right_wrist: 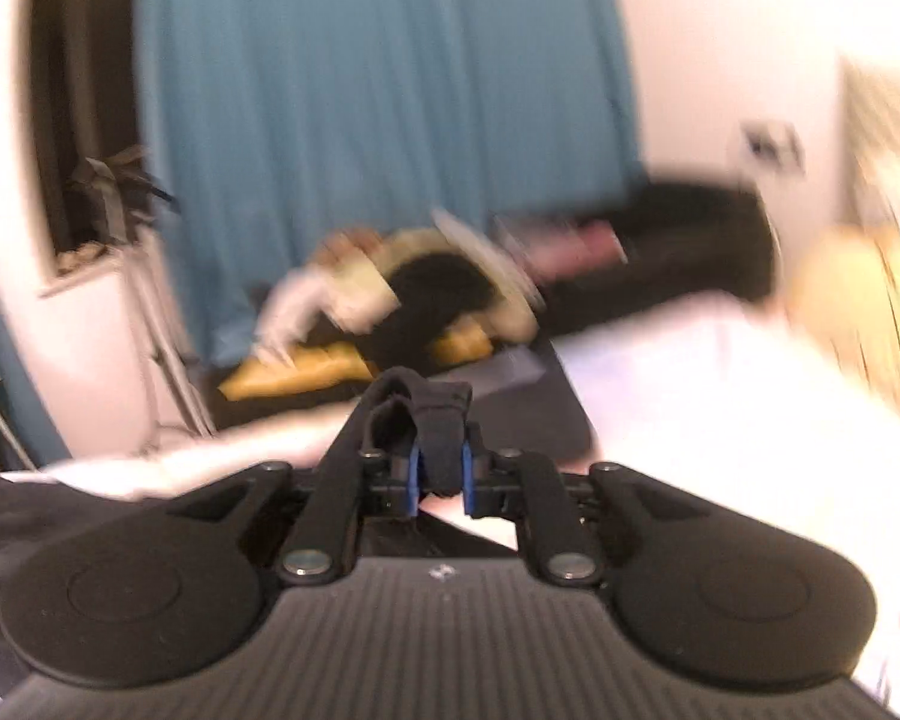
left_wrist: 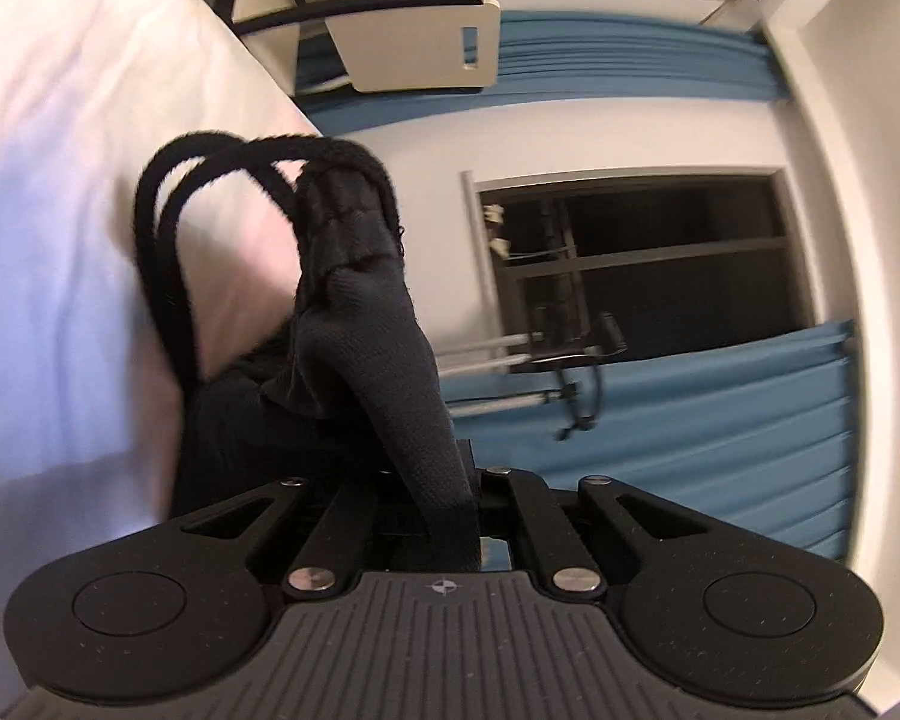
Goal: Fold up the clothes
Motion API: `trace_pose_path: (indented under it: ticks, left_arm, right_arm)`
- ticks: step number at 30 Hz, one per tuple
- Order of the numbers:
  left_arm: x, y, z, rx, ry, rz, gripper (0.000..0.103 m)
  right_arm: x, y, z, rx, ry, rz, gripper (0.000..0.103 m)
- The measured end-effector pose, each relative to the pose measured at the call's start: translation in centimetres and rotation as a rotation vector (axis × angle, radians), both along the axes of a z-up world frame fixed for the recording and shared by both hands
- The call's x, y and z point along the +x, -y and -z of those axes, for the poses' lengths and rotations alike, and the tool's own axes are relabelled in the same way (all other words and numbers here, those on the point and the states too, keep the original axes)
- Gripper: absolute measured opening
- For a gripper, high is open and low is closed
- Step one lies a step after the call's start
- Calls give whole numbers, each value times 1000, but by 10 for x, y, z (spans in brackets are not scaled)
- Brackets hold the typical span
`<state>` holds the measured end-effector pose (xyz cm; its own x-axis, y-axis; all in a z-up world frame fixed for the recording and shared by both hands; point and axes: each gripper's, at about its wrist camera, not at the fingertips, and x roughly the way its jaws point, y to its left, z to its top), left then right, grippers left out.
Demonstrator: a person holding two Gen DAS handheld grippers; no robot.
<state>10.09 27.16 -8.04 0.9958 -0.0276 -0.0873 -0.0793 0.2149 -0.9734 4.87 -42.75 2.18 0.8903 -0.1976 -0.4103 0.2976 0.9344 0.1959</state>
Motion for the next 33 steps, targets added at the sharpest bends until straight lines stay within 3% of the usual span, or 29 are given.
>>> trace_pose_path:
  ticks: [2, 3, 5, 6, 8, 9, 10, 12, 16, 20, 23, 26, 27, 28, 29, 30, 32, 33]
  left_arm:
    - [-1, -1, -2, 48, -23, 22, 6]
    - [-1, -1, -4, 71, -35, 34, 7]
    - [-5, -3, -6, 118, -60, 45, 12]
    - [-8, -2, -7, 137, -75, 46, 17]
    - [-16, 1, -10, 166, -103, 38, 34]
    - [-19, 3, -10, 163, -108, 28, 46]
    - [-22, 4, -10, 156, -111, 17, 49]
    - [-23, 7, -13, 155, -111, 15, 49]
    - [-21, 19, -18, 197, -139, 31, 49]
    - [-13, 30, -20, 223, -164, 52, 52]
    - [-3, 34, -18, 237, -169, 58, 56]
    - [5, 35, -14, 244, -188, 48, 56]
    - [8, 34, -12, 240, -196, 42, 56]
    - [11, 32, -8, 229, -202, 34, 56]
    - [14, 30, -4, 214, -207, 25, 56]
    - [16, 28, -1, 207, -213, 20, 55]
    - [18, 26, 3, 205, -222, 11, 52]
    - [20, 26, 4, 212, -226, 10, 45]
  right_arm:
    - [-3, 25, 43, 81, -102, 58, 17]
    - [-1, 40, 59, 217, -145, 107, 22]
    - [-13, 71, 76, 485, -85, 192, 37]
    - [-18, 77, 79, 526, -67, 222, 45]
    - [-28, 89, 83, 604, -30, 280, 49]
    - [-34, 90, 82, 583, -17, 290, 54]
    - [-37, 87, 79, 546, -12, 289, 60]
    - [-44, 81, 75, 476, 0, 284, 62]
    - [-53, 72, 73, 546, 22, 212, 72]
    - [-51, 68, 81, 598, -84, 204, 72]
    - [-36, 61, 91, 631, -173, 136, 72]
    - [-17, 50, 101, 585, -273, 71, 64]
    - [-11, 48, 107, 597, -302, 53, 47]
    - [-5, 47, 113, 611, -331, 36, 23]
    - [-2, 48, 120, 654, -349, 27, 13]
    - [0, 49, 124, 675, -356, 33, 7]
    - [-2, 52, 118, 673, -302, 38, 5]
    - [-5, 52, 110, 648, -260, 46, 5]
